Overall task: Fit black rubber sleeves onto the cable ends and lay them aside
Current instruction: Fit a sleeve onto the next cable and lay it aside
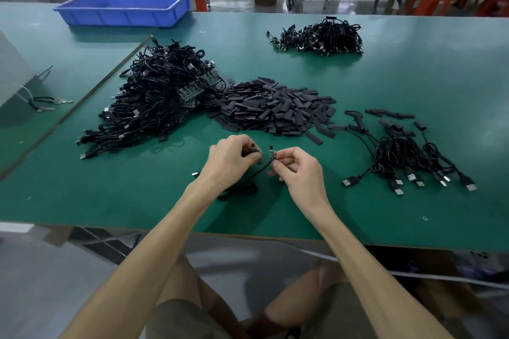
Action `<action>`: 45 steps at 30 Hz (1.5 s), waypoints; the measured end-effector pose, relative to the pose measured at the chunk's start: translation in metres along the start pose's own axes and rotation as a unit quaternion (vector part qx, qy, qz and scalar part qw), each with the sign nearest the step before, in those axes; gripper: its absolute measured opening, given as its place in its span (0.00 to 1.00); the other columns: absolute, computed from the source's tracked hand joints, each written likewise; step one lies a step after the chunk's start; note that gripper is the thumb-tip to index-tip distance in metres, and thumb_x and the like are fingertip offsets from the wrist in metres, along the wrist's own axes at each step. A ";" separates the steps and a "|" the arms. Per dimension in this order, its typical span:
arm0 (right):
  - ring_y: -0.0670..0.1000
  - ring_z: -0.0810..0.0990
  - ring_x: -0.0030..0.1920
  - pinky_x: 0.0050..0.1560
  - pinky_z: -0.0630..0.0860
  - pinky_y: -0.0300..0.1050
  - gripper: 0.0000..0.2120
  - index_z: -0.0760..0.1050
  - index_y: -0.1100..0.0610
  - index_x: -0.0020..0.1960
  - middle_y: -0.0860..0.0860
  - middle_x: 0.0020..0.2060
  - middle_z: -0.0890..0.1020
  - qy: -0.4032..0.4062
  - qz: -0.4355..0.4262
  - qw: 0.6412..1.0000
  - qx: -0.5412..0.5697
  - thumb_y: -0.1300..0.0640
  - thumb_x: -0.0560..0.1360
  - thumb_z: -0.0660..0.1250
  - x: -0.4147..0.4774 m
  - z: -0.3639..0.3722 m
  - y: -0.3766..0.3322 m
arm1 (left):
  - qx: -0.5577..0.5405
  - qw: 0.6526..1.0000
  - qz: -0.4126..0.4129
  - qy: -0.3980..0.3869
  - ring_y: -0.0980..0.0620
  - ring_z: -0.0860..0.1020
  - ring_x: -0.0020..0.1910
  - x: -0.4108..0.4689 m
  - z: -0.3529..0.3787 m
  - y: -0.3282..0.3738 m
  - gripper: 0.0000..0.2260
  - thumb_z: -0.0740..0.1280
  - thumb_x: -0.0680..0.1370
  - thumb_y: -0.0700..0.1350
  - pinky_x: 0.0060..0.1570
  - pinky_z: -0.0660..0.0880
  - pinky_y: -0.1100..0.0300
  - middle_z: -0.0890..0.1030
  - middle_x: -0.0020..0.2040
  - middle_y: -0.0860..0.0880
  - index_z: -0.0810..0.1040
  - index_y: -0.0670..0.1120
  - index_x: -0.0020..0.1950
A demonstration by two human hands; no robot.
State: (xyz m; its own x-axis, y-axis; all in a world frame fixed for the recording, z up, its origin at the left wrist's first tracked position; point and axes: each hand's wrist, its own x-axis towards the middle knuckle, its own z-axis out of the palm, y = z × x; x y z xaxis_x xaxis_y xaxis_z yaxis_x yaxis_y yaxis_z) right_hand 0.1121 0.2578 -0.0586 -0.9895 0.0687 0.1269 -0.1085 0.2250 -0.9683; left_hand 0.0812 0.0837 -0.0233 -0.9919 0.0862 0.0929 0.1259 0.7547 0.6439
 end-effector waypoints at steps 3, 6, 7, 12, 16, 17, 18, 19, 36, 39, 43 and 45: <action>0.49 0.88 0.43 0.41 0.80 0.40 0.05 0.79 0.59 0.50 0.54 0.43 0.86 0.006 -0.007 0.999 0.046 0.68 0.79 0.70 0.000 0.000 0.000 | 0.055 0.997 -0.015 0.051 0.49 0.80 0.54 0.005 -0.017 -0.016 0.02 0.73 0.78 0.48 0.70 0.66 0.44 0.82 0.45 0.57 0.82 0.54 0.48; 0.51 0.88 0.47 0.44 0.83 0.42 0.06 0.79 0.59 0.51 0.53 0.45 0.86 0.020 -0.006 0.995 0.095 0.69 0.79 0.70 0.001 -0.001 0.001 | 0.220 0.972 -0.044 0.071 0.43 0.72 0.67 0.005 -0.025 -0.034 0.10 0.71 0.80 0.46 0.75 0.49 0.38 0.80 0.60 0.48 0.81 0.50 0.61; 0.52 0.88 0.47 0.44 0.83 0.43 0.05 0.79 0.59 0.51 0.51 0.45 0.86 0.023 -0.003 0.994 0.107 0.68 0.79 0.70 0.002 -0.001 0.002 | 0.251 0.964 -0.039 0.076 0.42 0.69 0.70 0.004 -0.025 -0.038 0.15 0.70 0.80 0.45 0.76 0.46 0.37 0.77 0.66 0.46 0.79 0.48 0.67; 0.52 0.88 0.45 0.43 0.84 0.44 0.06 0.81 0.57 0.50 0.49 0.44 0.86 0.042 0.005 0.992 0.121 0.67 0.78 0.73 0.004 0.001 0.005 | -0.003 0.995 0.096 0.029 0.56 0.78 0.60 -0.006 -0.011 -0.012 0.11 0.68 0.82 0.49 0.68 0.69 0.55 0.82 0.59 0.54 0.82 0.50 0.63; 0.51 0.87 0.42 0.41 0.83 0.43 0.05 0.81 0.56 0.49 0.50 0.41 0.87 0.046 0.021 0.992 0.118 0.63 0.76 0.76 0.004 0.000 0.006 | -0.144 0.985 0.085 -0.044 0.57 0.83 0.48 -0.013 0.012 0.012 0.09 0.72 0.80 0.48 0.52 0.80 0.59 0.85 0.49 0.55 0.84 0.48 0.59; 0.53 0.88 0.42 0.41 0.82 0.43 0.06 0.80 0.57 0.49 0.52 0.40 0.87 0.048 0.028 0.991 0.126 0.63 0.76 0.76 0.003 0.000 0.006 | -0.145 0.986 0.083 -0.025 0.56 0.83 0.47 -0.012 0.017 0.014 0.09 0.73 0.79 0.47 0.51 0.80 0.58 0.85 0.48 0.54 0.84 0.47 0.58; 0.54 0.88 0.42 0.40 0.82 0.43 0.06 0.80 0.58 0.49 0.53 0.40 0.87 0.050 0.032 0.989 0.135 0.64 0.76 0.75 0.003 -0.001 0.006 | -0.154 0.985 0.076 -0.011 0.55 0.83 0.47 -0.011 0.019 0.015 0.09 0.74 0.78 0.45 0.51 0.80 0.58 0.86 0.48 0.53 0.85 0.46 0.57; 0.55 0.88 0.43 0.40 0.82 0.43 0.05 0.80 0.59 0.50 0.54 0.41 0.87 0.050 0.033 0.988 0.144 0.65 0.76 0.75 0.003 -0.001 0.006 | -0.170 0.983 0.067 -0.006 0.54 0.84 0.47 -0.010 0.020 0.015 0.09 0.74 0.77 0.43 0.52 0.80 0.56 0.86 0.47 0.52 0.85 0.44 0.56; 0.54 0.88 0.42 0.37 0.81 0.44 0.10 0.79 0.58 0.52 0.53 0.43 0.88 0.003 0.010 0.992 0.124 0.52 0.84 0.67 -0.002 0.002 -0.004 | -0.092 0.989 0.119 0.004 0.60 0.79 0.46 -0.012 0.002 0.009 0.10 0.76 0.74 0.37 0.46 0.71 0.73 0.79 0.50 0.54 0.86 0.50 0.53; 0.54 0.88 0.41 0.37 0.79 0.40 0.03 0.80 0.60 0.52 0.53 0.43 0.88 -0.007 0.010 0.990 0.140 0.59 0.81 0.70 -0.002 0.000 -0.002 | -0.112 0.987 0.107 0.051 0.59 0.80 0.47 -0.012 0.006 0.010 0.12 0.75 0.75 0.35 0.50 0.75 0.68 0.77 0.54 0.51 0.84 0.47 0.55; 0.54 0.88 0.40 0.36 0.77 0.38 0.04 0.80 0.62 0.52 0.54 0.43 0.88 0.000 0.014 0.984 0.179 0.66 0.78 0.72 -0.001 -0.004 -0.001 | -0.269 0.962 0.033 0.028 0.59 0.83 0.50 -0.014 0.012 0.011 0.15 0.75 0.76 0.35 0.53 0.79 0.63 0.81 0.57 0.49 0.80 0.46 0.61; 0.53 0.87 0.40 0.37 0.77 0.38 0.04 0.80 0.62 0.52 0.53 0.42 0.88 0.007 0.011 0.982 0.186 0.67 0.78 0.72 -0.001 -0.005 0.000 | -0.321 0.947 0.019 0.010 0.55 0.83 0.50 -0.014 0.014 0.009 0.13 0.74 0.77 0.35 0.53 0.78 0.63 0.85 0.54 0.46 0.82 0.44 0.60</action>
State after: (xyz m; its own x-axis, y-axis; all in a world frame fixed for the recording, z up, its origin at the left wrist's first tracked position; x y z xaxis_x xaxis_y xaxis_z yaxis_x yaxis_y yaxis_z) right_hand 0.1133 0.2626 -0.0575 -0.9910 0.0829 0.1048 -0.1162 -0.1476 -0.9822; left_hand 0.0959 0.0981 -0.0295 -0.9869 0.0876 0.1358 0.1509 0.1997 0.9682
